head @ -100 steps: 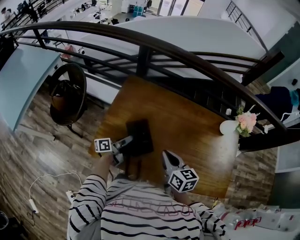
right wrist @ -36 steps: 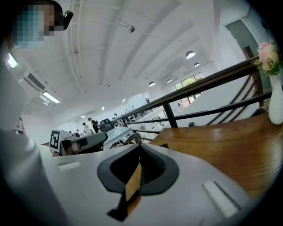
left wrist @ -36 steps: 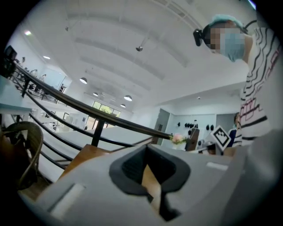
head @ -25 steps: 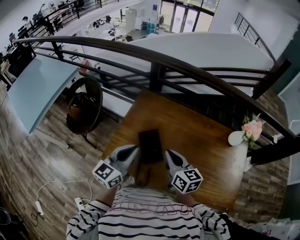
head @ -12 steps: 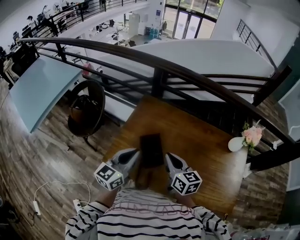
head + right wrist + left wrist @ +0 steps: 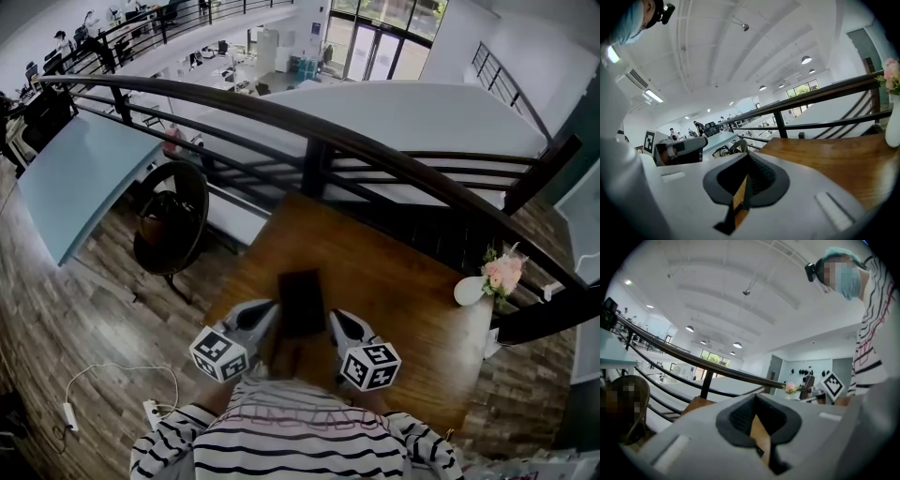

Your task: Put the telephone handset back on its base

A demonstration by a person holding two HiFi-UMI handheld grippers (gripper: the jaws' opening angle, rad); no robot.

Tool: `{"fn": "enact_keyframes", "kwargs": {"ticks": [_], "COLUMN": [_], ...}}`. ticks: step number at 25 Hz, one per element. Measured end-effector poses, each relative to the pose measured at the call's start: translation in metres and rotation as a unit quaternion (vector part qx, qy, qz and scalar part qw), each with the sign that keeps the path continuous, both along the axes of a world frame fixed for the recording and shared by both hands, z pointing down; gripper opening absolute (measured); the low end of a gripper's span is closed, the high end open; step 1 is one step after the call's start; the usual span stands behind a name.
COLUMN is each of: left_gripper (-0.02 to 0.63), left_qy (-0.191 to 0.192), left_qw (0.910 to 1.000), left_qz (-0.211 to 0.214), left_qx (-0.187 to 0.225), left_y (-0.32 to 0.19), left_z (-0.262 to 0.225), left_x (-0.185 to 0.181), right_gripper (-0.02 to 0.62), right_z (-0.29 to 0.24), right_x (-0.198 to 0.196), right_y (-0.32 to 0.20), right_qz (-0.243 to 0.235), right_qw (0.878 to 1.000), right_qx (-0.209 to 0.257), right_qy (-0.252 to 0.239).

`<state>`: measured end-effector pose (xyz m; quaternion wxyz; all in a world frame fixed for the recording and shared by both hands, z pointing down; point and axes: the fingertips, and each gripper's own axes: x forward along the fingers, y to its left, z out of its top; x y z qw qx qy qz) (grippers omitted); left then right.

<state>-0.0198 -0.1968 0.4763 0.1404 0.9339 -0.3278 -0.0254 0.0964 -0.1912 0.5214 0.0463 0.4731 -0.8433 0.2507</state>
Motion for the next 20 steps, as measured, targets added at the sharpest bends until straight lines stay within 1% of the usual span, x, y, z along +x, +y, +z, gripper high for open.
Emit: {"fn": "enact_keyframes", "kwargs": {"ticks": [5,10,20], "left_gripper": [0.003,0.003,0.003], "left_qy": [0.005,0.001,-0.007], "left_qw": [0.9999,0.9999,0.9999], "left_qz": [0.004,0.005,0.003], "left_qx": [-0.009,-0.012,-0.014], "left_y": [0.003,0.004,0.001], "left_z": [0.002,0.006,0.009], "left_x": [0.003,0.003,-0.009], "right_gripper": [0.000,0.000,0.000], "right_z": [0.001,0.004,0.006], "right_x": [0.003,0.004,-0.011], "right_y": [0.002,0.002,-0.001], "right_qz": [0.001,0.002,-0.002], "right_qw": [1.000,1.000,1.000], "right_qx": [0.000,-0.002,-0.005], "right_qy": [0.005,0.006,0.005]}}
